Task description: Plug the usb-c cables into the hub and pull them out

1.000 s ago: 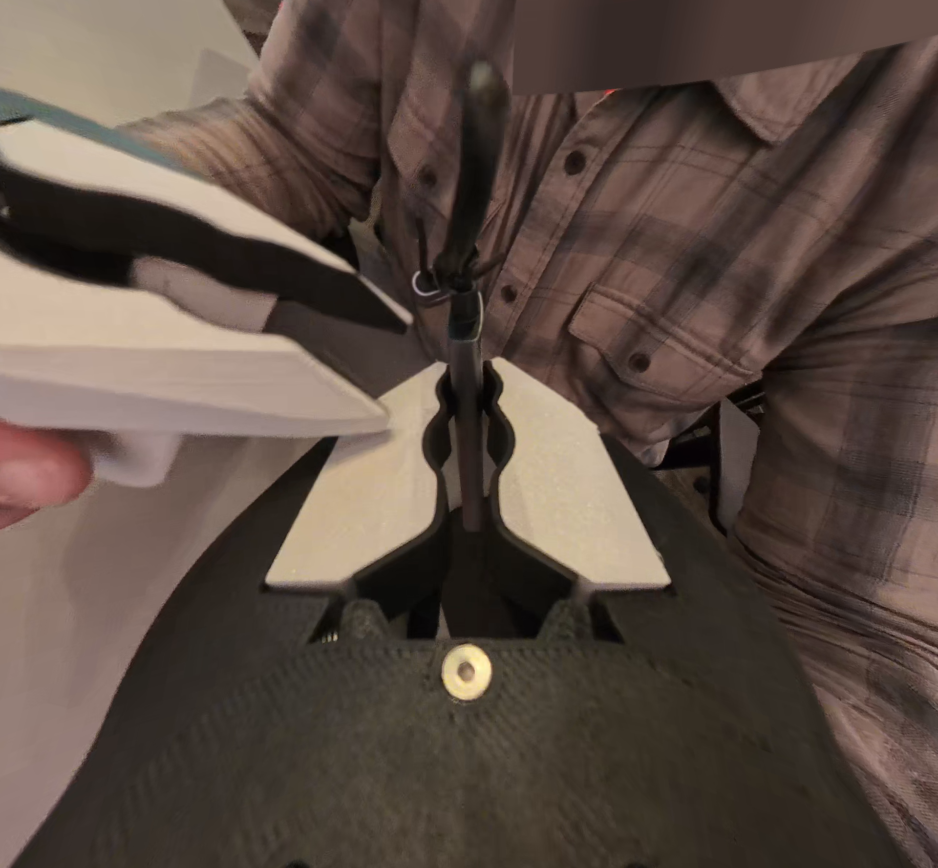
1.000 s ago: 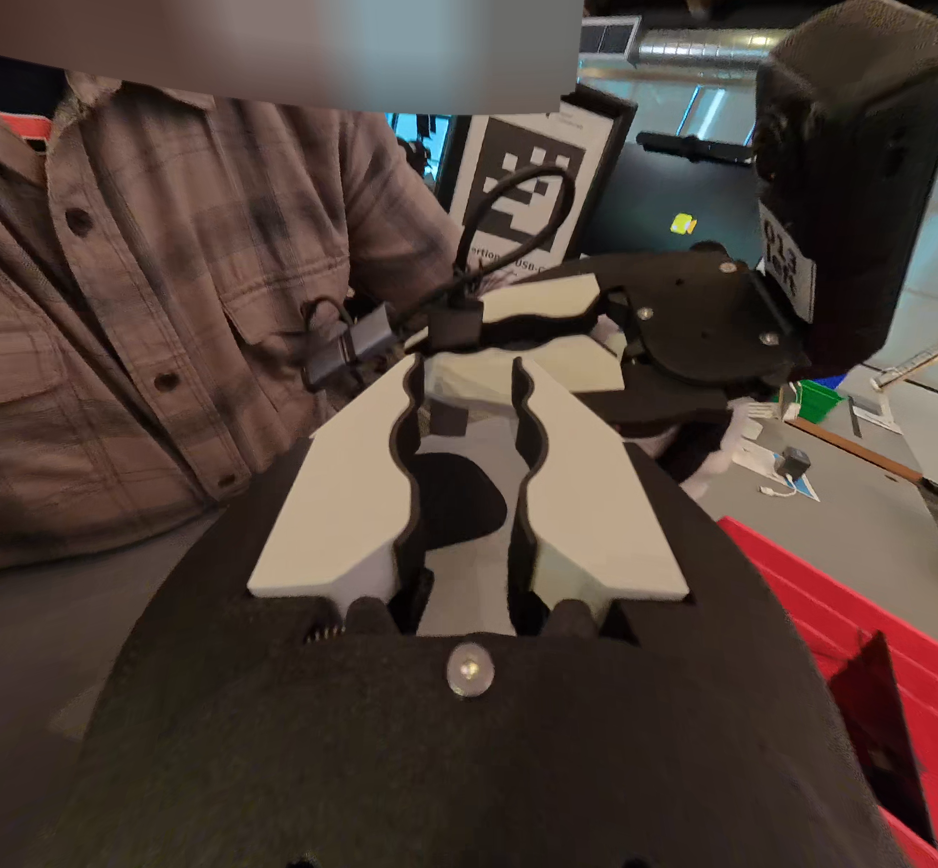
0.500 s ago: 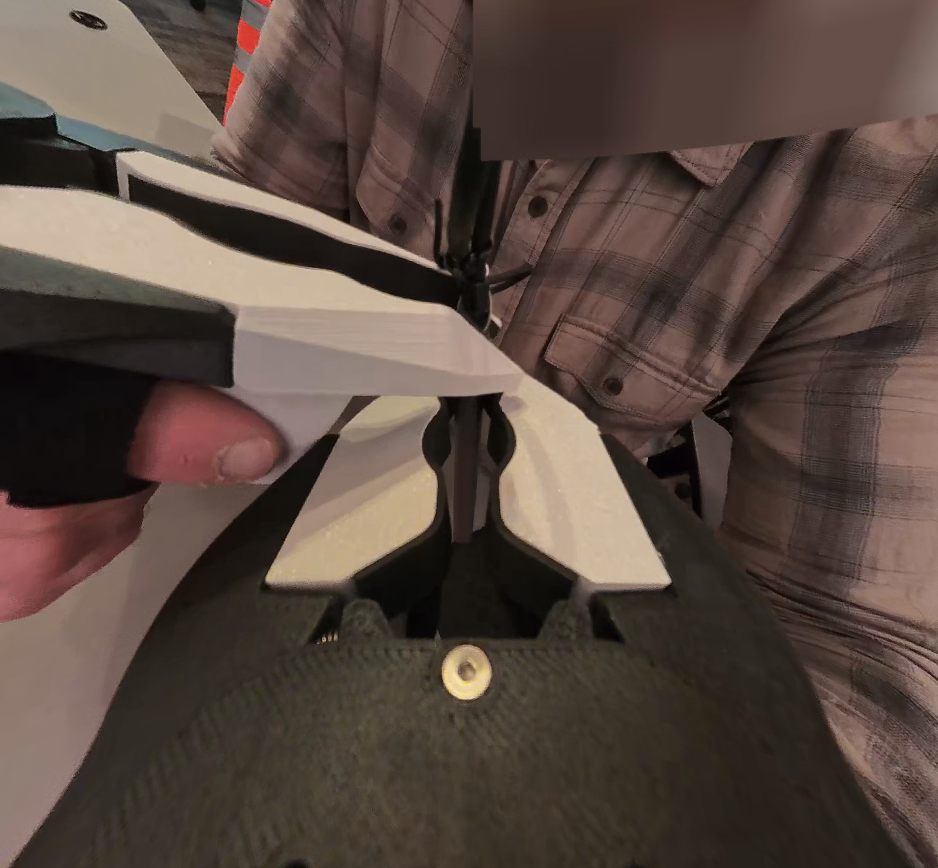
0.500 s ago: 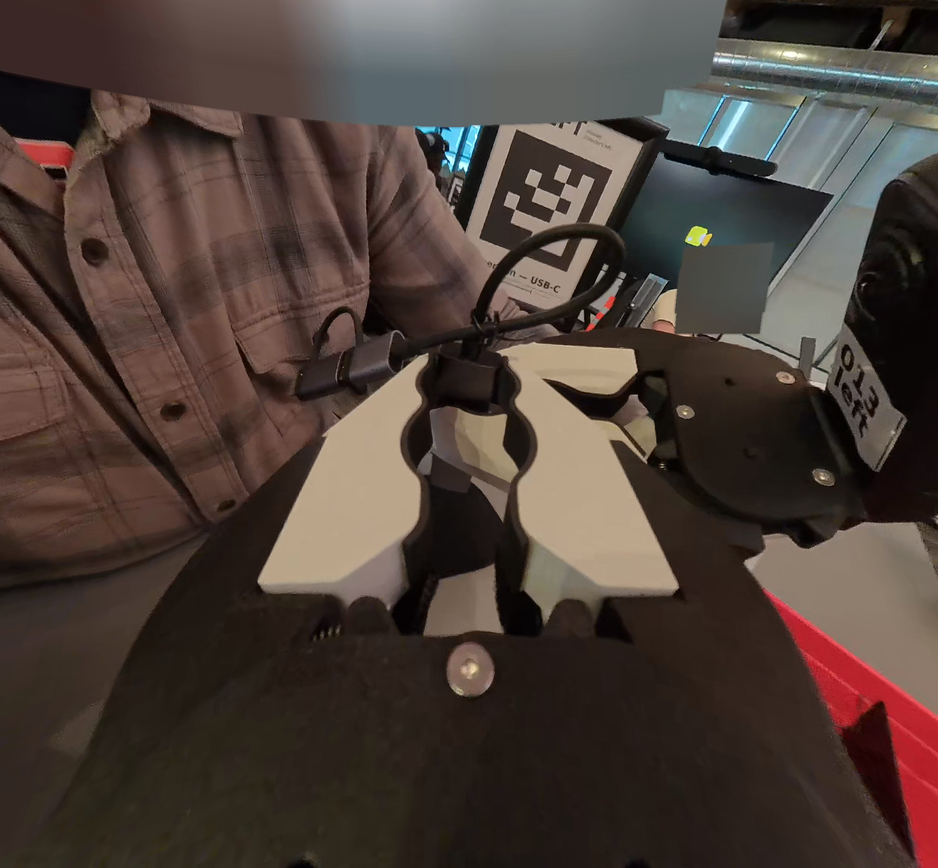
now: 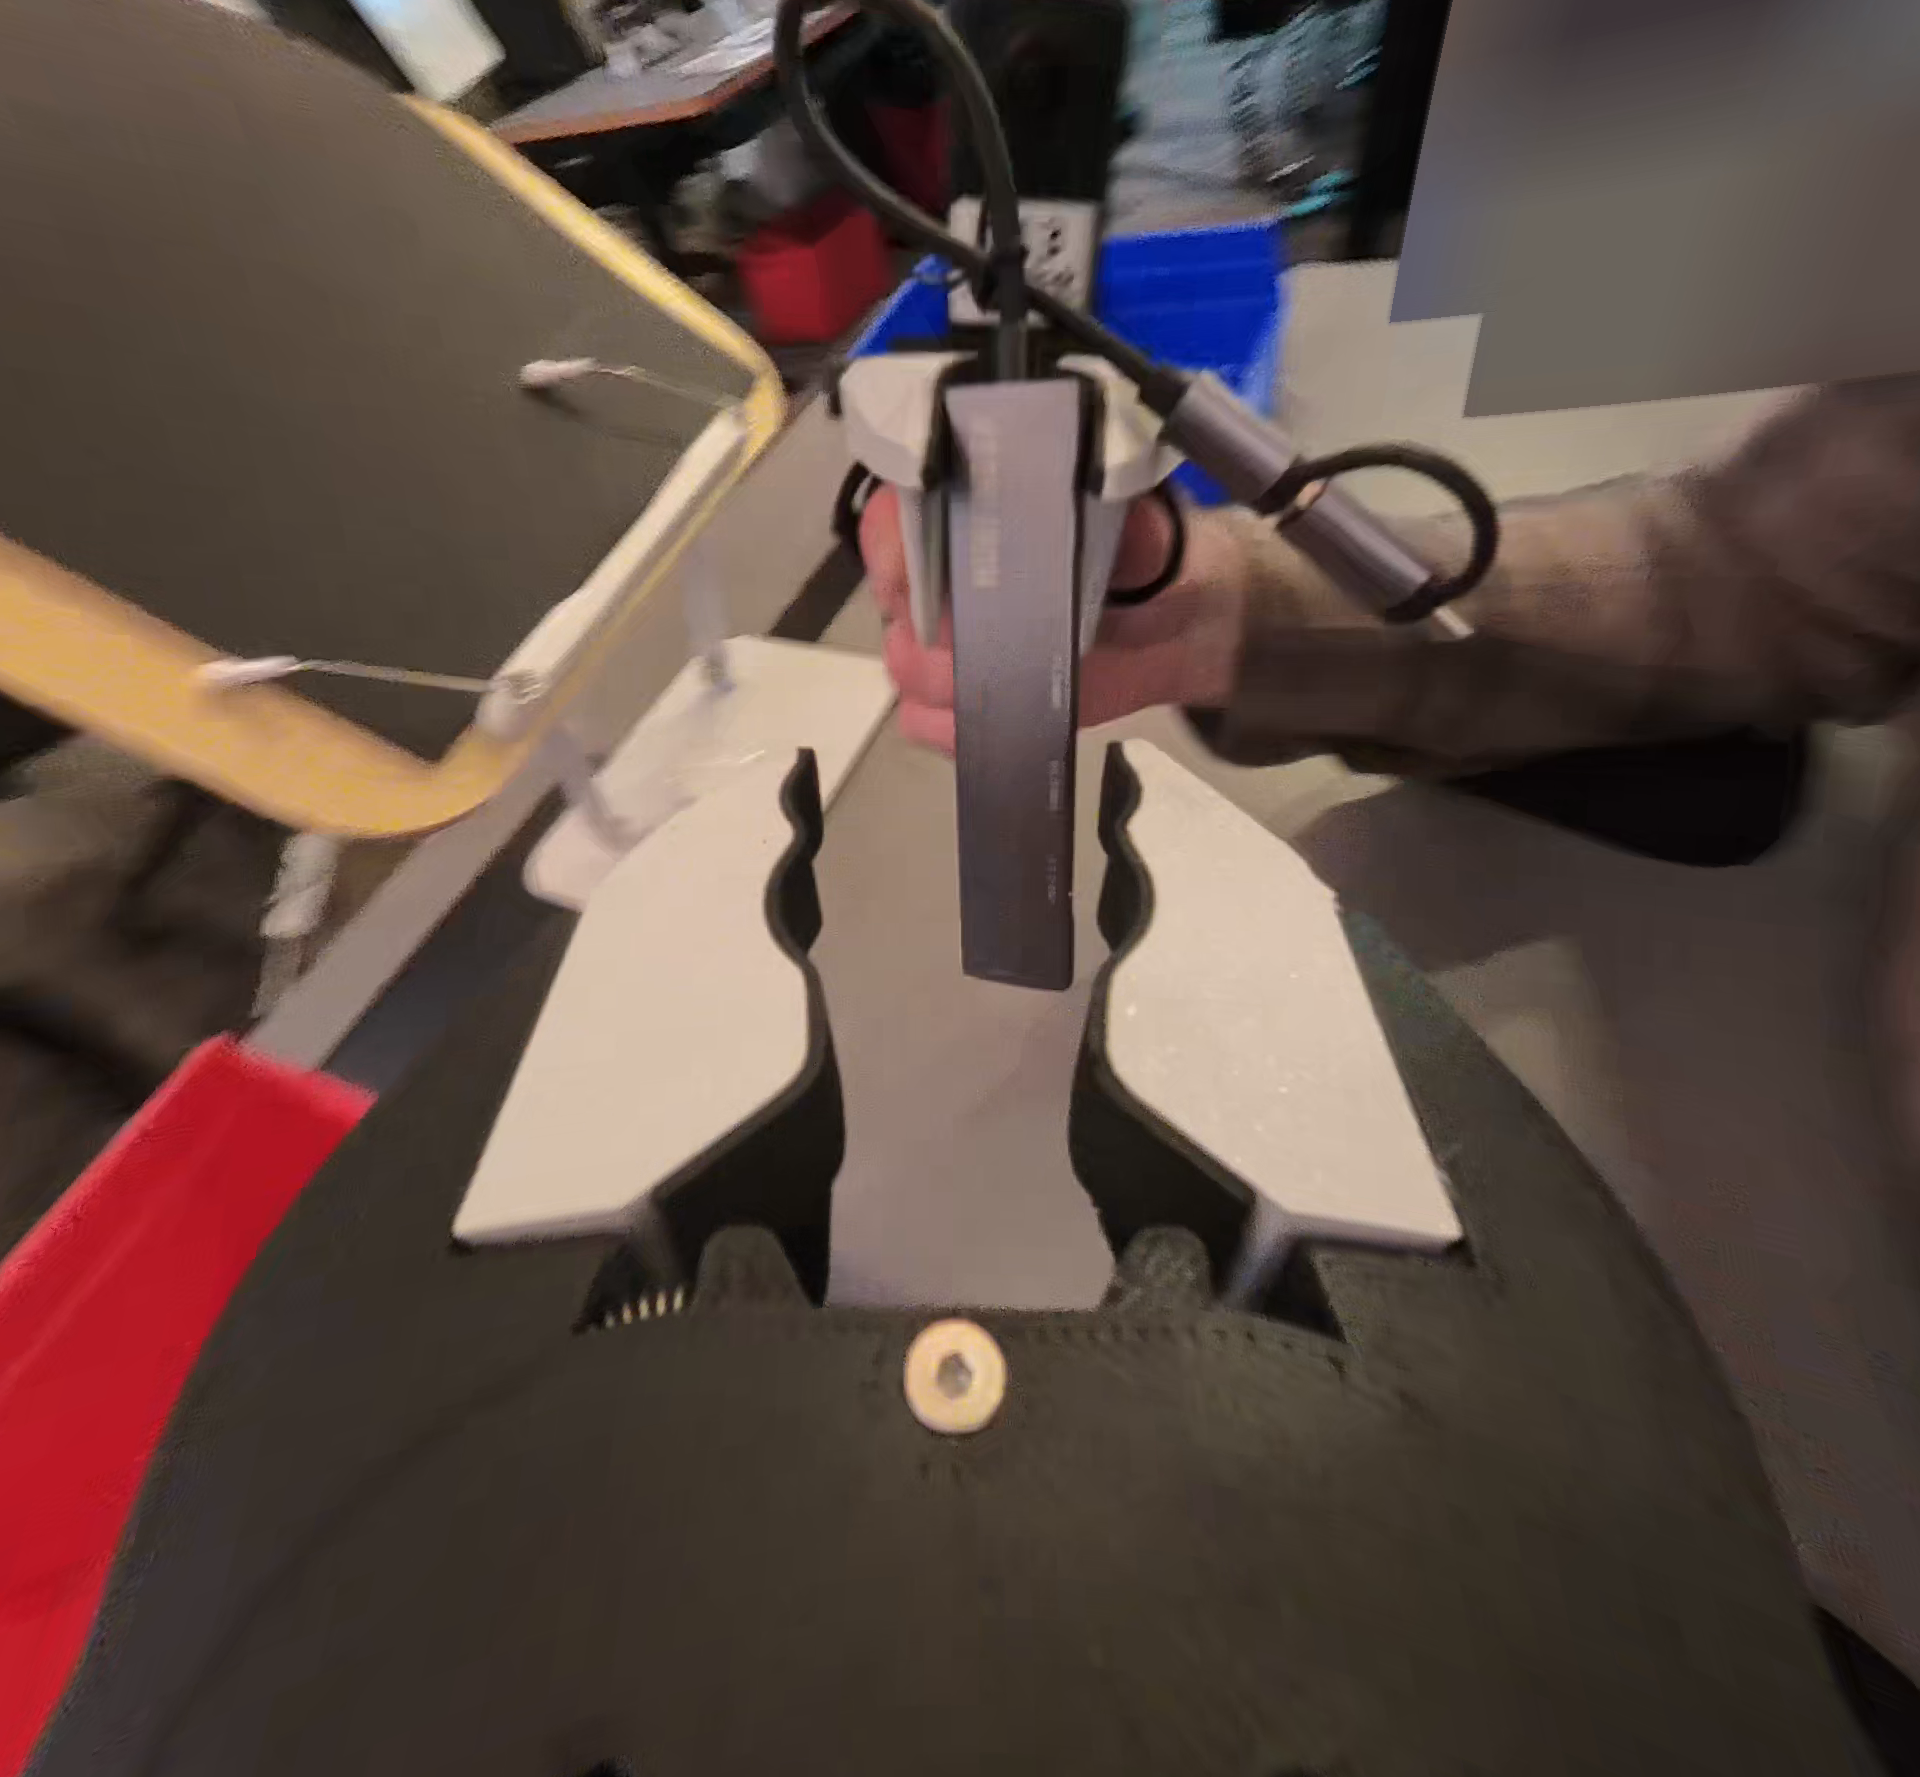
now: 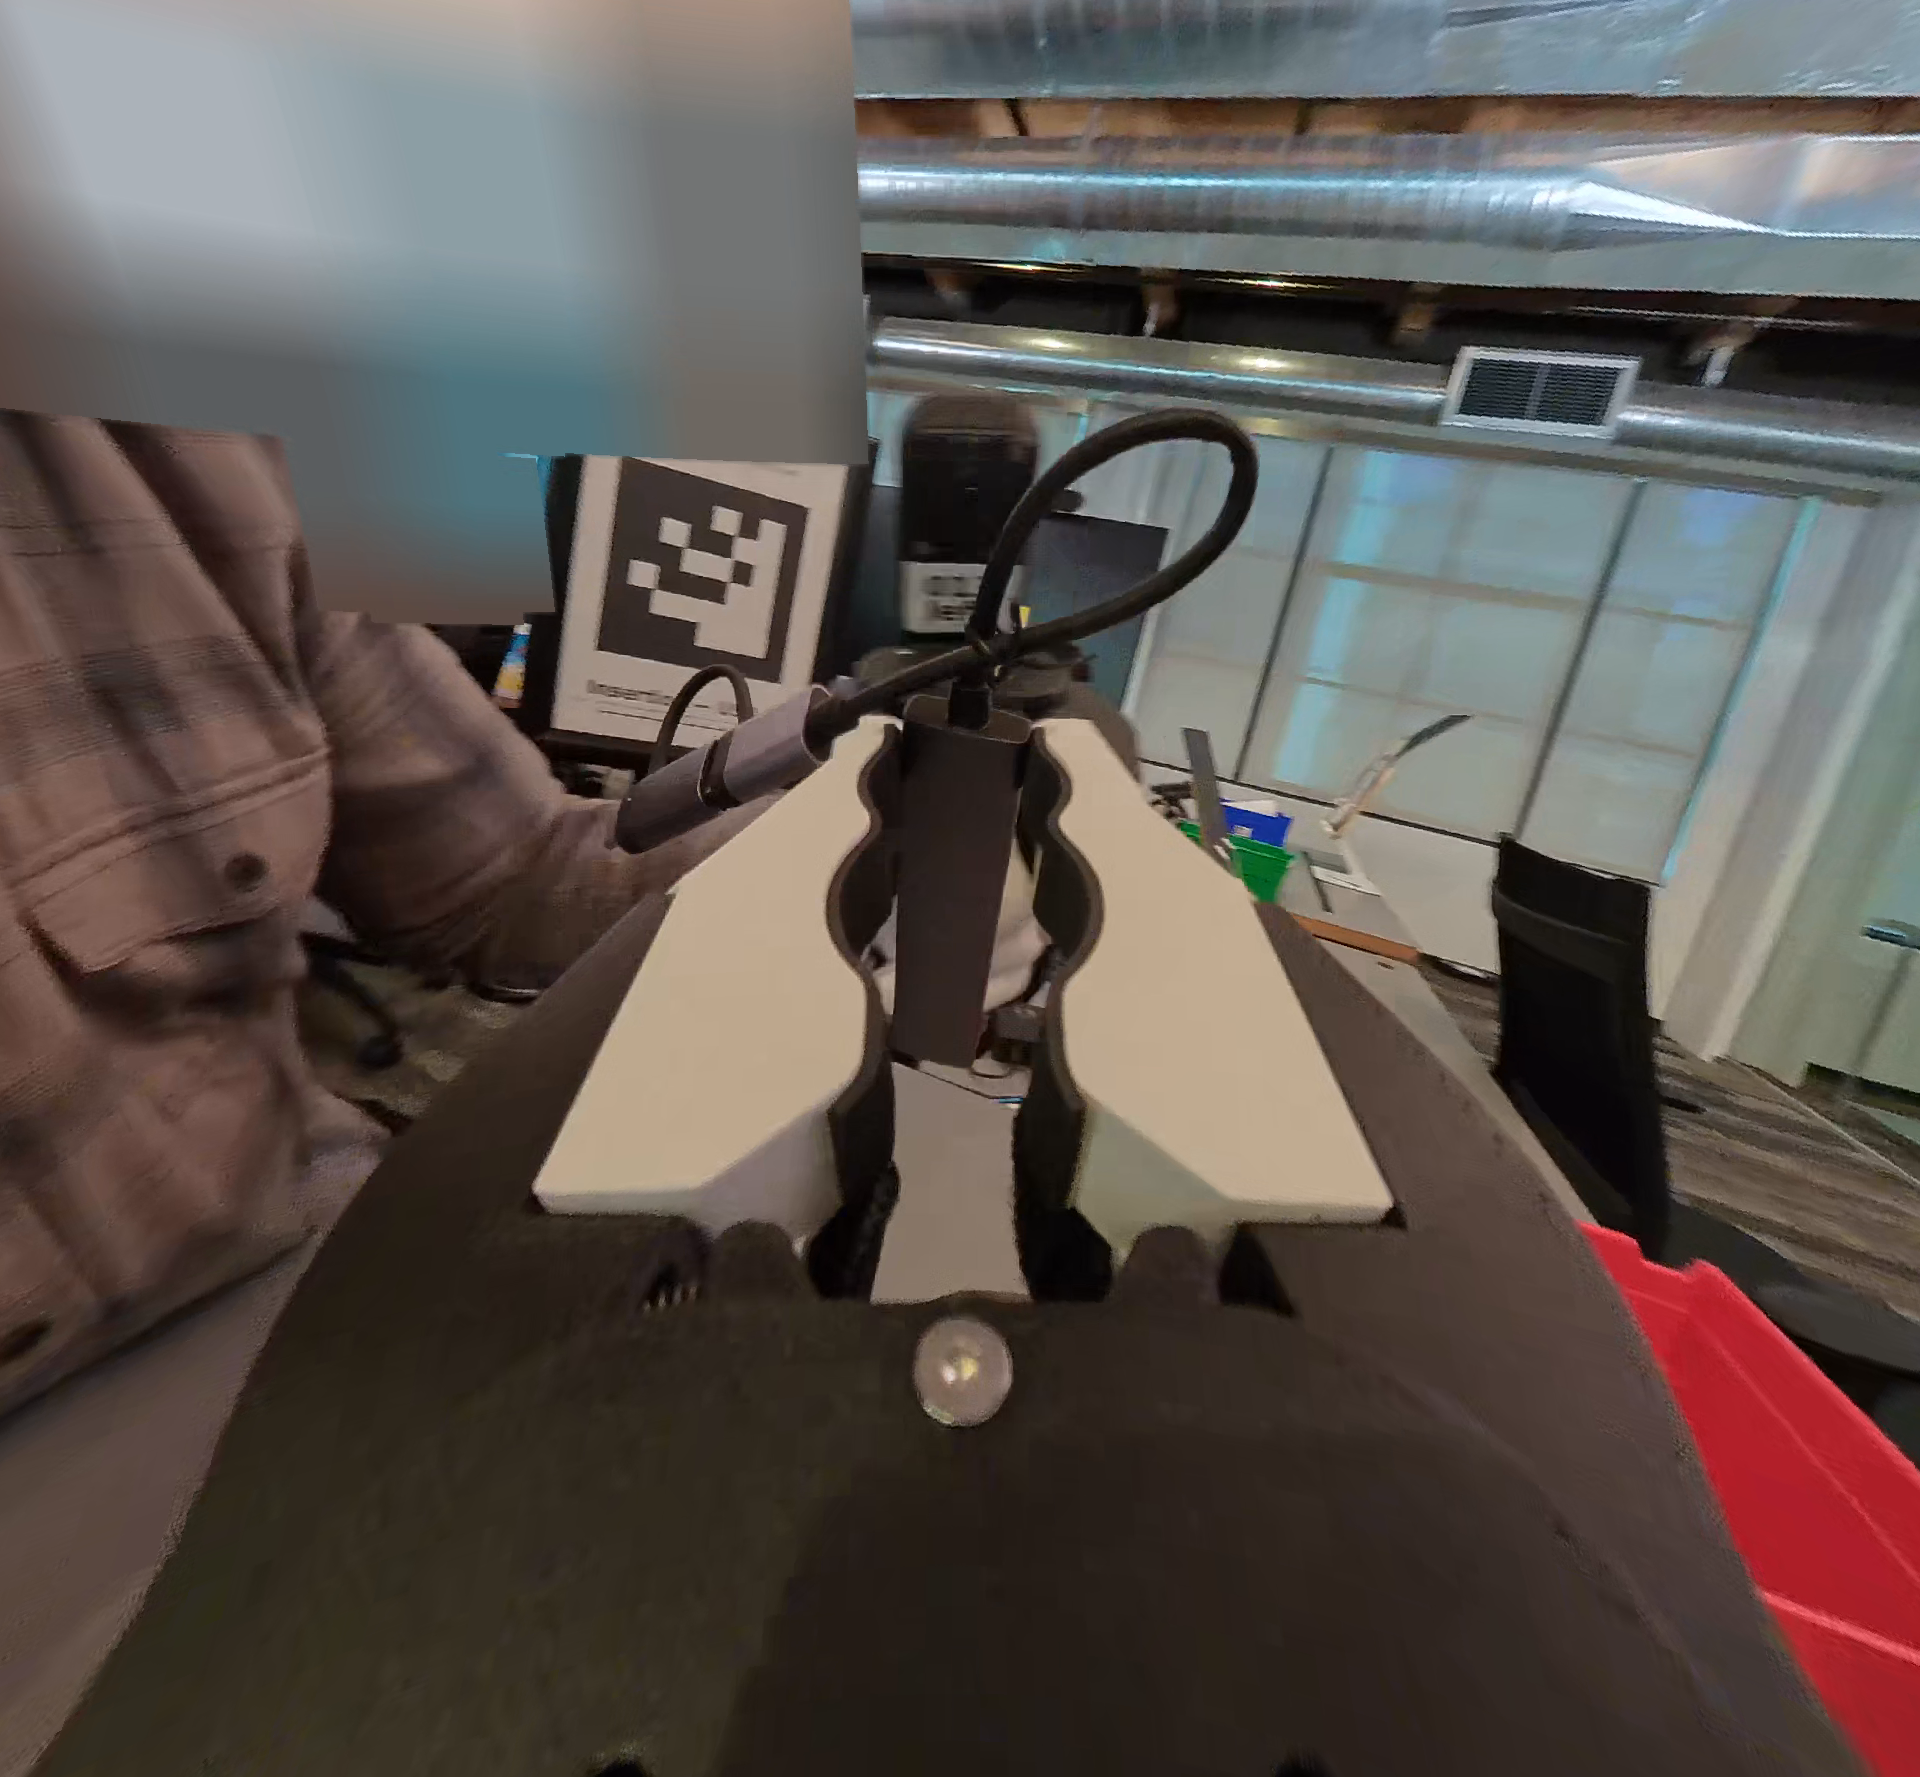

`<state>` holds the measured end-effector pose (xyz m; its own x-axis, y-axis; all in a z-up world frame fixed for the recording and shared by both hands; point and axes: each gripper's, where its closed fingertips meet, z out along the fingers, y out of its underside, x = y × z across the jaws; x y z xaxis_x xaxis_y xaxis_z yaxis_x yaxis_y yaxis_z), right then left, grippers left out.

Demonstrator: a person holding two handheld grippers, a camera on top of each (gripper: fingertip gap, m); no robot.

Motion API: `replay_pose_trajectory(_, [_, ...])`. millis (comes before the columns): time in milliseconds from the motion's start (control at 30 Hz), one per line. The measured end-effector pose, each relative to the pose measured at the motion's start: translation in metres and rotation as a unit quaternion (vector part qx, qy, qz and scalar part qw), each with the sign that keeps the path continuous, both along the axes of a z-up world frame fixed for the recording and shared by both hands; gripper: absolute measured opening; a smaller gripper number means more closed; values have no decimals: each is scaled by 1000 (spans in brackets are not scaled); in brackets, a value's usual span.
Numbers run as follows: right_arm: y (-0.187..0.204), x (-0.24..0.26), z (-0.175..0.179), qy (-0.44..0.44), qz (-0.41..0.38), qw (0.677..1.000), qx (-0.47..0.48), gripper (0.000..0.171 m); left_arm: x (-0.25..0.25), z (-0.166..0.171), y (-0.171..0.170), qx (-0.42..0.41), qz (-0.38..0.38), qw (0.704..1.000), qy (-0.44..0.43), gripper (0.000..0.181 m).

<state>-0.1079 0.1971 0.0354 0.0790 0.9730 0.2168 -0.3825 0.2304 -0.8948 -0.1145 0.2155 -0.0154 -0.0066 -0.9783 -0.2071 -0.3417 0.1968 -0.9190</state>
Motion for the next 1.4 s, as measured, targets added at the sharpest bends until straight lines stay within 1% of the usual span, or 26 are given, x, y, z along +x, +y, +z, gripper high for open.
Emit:
replay_pose_trajectory(33, [4,-1,0,1,-14,1000,-1,20,0,-4,9,39,50,998,9,51])
replay_pose_trajectory(100, [9,-2,3,7,-38,999,-4,21,3,-13,13,100,100,990,28,50])
replay_pose_trajectory(167, [13,-2,5,12,-57,998,-9,20,5,-16,26,164,167,972,35,41])
replay_pose_trajectory(267, [17,-3,6,13,-78,997,-9,20,8,-17,36,228,217,949,36,17])
replay_pose_trajectory(333, [17,-3,5,4,-81,997,-4,20,7,-15,41,269,241,932,39,15])
replay_pose_trajectory(367, [18,-4,2,-12,-83,996,-3,20,5,-14,44,291,250,922,44,12])
replay_pose_trajectory(400, [15,-5,-2,-37,-76,996,5,21,3,-13,45,312,243,917,50,10])
replay_pose_trajectory(433, [14,-6,-7,-70,-83,994,16,31,3,-13,42,330,219,917,56,10])
replay_pose_trajectory(500, [12,-3,-22,-158,-113,979,59,41,1,-11,38,352,179,916,72,9])
replay_pose_trajectory(533, [14,2,-29,-204,-143,965,85,42,1,-10,34,359,151,917,81,9])
replay_pose_trajectory(600, [16,17,-29,-261,-210,932,143,44,-2,-7,34,364,126,917,105,9])
replay_pose_trajectory(667, [13,23,-23,-301,-261,896,198,47,-2,-8,28,334,83,931,122,9])
replay_pose_trajectory(733, [7,19,-24,-343,-289,859,247,46,-2,-9,21,310,43,941,133,10])
replay_pose_trajectory(767, [6,14,-21,-347,-299,850,261,45,0,-8,18,305,29,943,131,9])
replay_pose_trajectory(800, [2,7,-19,-343,-299,848,271,43,2,-8,14,300,17,945,127,9])
replay_pose_trajectory(833, [-4,-1,-17,-333,-285,855,278,39,6,-7,10,293,6,949,118,9])
replay_pose_trajectory(933, [-22,-19,-14,-293,-222,891,267,32,16,-4,-5,268,-28,959,86,10])
replay_pose_trajectory(1067, [-35,-23,-8,-257,-172,919,244,8,26,0,-19,268,-44,961,59,10])
replay_pose_trajectory(1133, [-32,-19,-10,-270,-177,915,241,5,28,-2,-18,281,-35,957,65,9])
replay_pose_trajectory(1200, [-26,-15,-14,-295,-195,906,235,6,29,-3,-12,292,-18,954,70,9])
replay_pose_trajectory(1333, [-20,-13,-19,-329,-222,887,238,6,29,-7,-6,278,0,957,81,10])
replay_pose_trajectory(1367, [-18,-11,-19,-329,-226,886,235,6,25,-4,-1,278,12,957,77,15])
replay_pose_trajectory(1400, [-17,-7,-19,-327,-226,888,232,6,17,0,4,276,29,958,74,25])
